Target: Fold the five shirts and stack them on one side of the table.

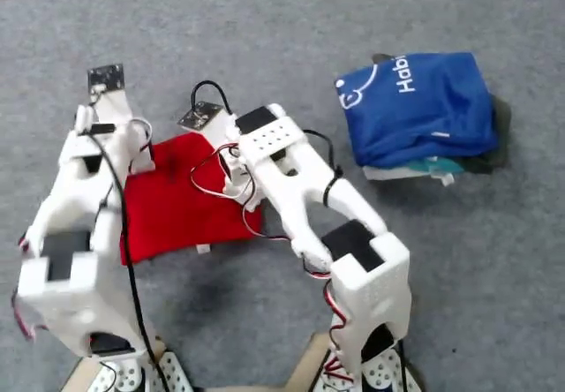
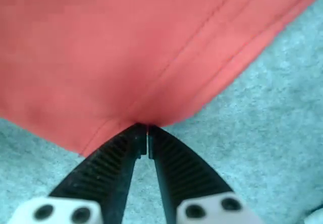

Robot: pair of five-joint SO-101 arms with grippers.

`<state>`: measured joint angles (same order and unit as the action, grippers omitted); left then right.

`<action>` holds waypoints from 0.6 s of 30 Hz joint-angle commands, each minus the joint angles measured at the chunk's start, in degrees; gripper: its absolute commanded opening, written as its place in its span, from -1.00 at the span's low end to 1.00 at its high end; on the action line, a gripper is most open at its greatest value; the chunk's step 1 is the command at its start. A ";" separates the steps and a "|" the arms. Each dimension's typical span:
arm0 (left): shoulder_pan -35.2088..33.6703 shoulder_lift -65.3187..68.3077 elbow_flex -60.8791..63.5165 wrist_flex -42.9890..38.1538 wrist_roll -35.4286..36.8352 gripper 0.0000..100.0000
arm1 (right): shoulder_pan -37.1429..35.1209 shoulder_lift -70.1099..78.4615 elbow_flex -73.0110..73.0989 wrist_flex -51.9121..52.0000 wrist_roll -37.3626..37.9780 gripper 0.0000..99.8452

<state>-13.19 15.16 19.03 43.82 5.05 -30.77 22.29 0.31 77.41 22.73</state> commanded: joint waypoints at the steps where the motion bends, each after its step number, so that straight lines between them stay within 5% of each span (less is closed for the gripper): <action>1: -2.42 3.69 -11.91 9.41 0.88 -0.94 | 2.55 -5.41 -1.19 2.37 0.53 -0.97; 6: -0.13 0.44 -19.82 19.08 0.53 -0.94 | 4.57 -14.37 -0.84 11.16 0.62 -0.97; 12: -1.54 -8.70 -20.62 21.63 -1.05 -0.94 | 4.84 -24.75 -1.63 21.19 -0.88 -0.97; 18: -6.55 -19.87 -16.48 35.87 -12.48 -0.94 | 1.49 -28.53 -0.57 18.46 -26.02 -0.97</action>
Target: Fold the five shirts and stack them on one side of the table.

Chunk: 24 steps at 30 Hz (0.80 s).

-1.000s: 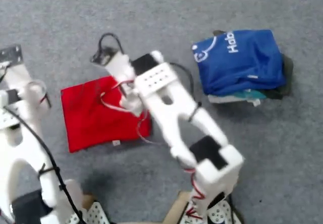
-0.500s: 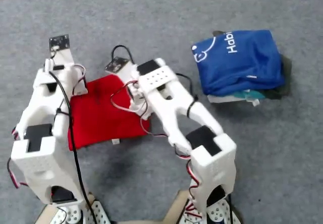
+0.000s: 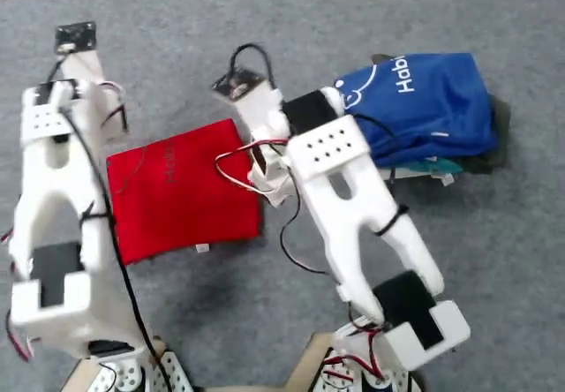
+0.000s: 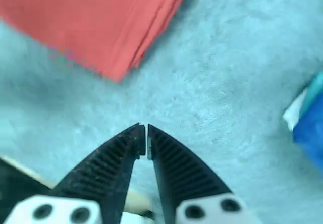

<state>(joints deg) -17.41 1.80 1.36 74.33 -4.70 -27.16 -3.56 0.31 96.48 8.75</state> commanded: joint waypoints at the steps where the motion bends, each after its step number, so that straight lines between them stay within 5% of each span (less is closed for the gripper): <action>1: -3.65 -8.70 4.00 5.54 -2.90 -0.94 | -3.16 -2.07 -0.48 -0.62 -15.91 -0.97; 7: -6.73 -31.21 33.63 -6.33 -2.99 -0.94 | -8.35 9.71 -0.57 -5.80 -30.15 -0.94; 11: -7.78 -42.64 51.47 -17.58 -2.64 -0.94 | -9.14 20.35 -1.01 -10.29 -38.86 -0.61; 17: -10.51 -45.45 57.54 -22.42 -2.55 -0.94 | -12.84 27.30 -5.67 -10.64 -41.76 -0.17; 24: -10.42 -45.45 61.58 -29.45 1.05 -0.94 | -13.19 27.38 -12.44 -10.29 -41.85 -0.15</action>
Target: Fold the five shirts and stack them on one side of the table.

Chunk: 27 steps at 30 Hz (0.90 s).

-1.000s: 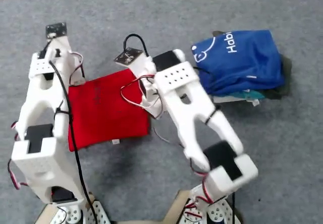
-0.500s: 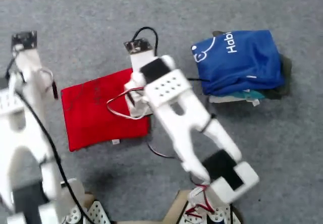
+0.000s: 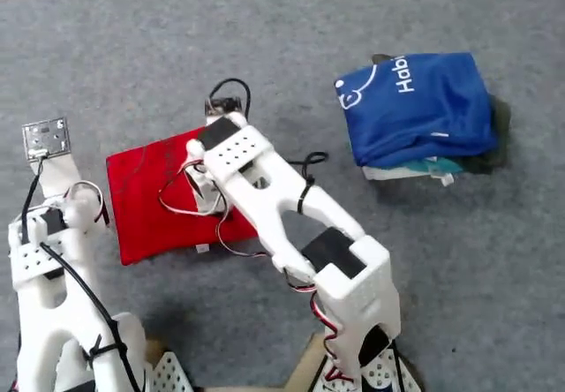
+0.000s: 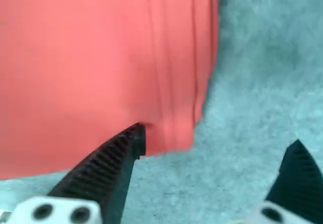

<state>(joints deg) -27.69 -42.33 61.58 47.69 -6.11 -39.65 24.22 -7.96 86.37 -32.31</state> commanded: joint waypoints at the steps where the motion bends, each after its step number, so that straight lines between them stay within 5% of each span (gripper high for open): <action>1: -0.48 -1.85 1.89 -3.52 2.55 -0.94 | -0.70 -0.40 -5.23 0.26 -0.88 -0.15; 7: -1.54 -1.58 1.10 -3.60 2.90 -0.94 | -0.88 3.21 -7.60 -4.75 -10.99 -0.15; 14: -1.54 -1.85 1.27 -3.60 2.90 -0.94 | -0.97 14.11 -8.13 -10.81 -13.80 -0.18; 22: -1.54 -1.85 1.54 -3.60 2.90 -0.94 | -0.70 14.90 -10.15 -7.03 -8.18 -0.87; 27: -1.54 -1.85 1.54 -3.60 2.90 -0.94 | -0.09 14.64 -14.55 -2.73 -6.68 -0.90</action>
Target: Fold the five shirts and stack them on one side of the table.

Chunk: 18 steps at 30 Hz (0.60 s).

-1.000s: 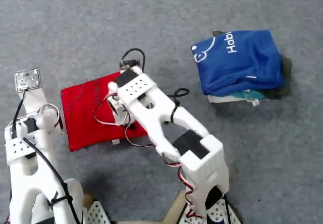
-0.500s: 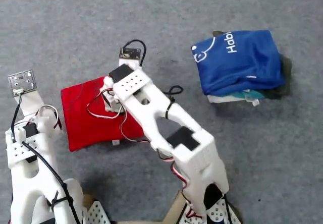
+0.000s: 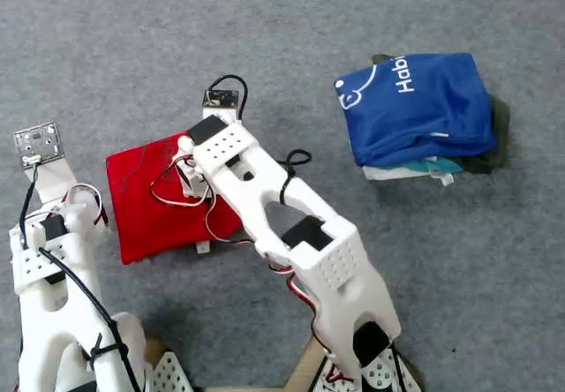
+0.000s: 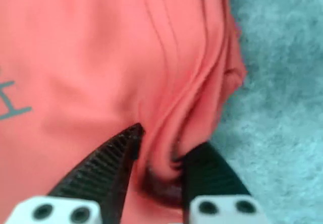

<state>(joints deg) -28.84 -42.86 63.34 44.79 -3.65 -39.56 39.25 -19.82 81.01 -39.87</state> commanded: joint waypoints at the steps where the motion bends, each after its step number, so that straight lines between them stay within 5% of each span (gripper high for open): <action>1: -0.40 -1.32 -0.22 -0.70 0.44 -0.94 | 0.18 -0.40 -3.91 3.87 0.97 -0.91; 12: -0.48 -1.41 -0.22 -0.70 0.44 -0.94 | 8.62 -0.13 -28.79 19.60 9.76 -0.97; 18: -0.48 -1.23 -0.22 -0.70 0.44 -0.94 | 16.09 -0.57 -37.49 20.04 19.60 -0.97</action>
<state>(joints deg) -28.84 -42.86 63.34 44.79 -3.65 -27.60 39.69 -51.82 100.53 -23.78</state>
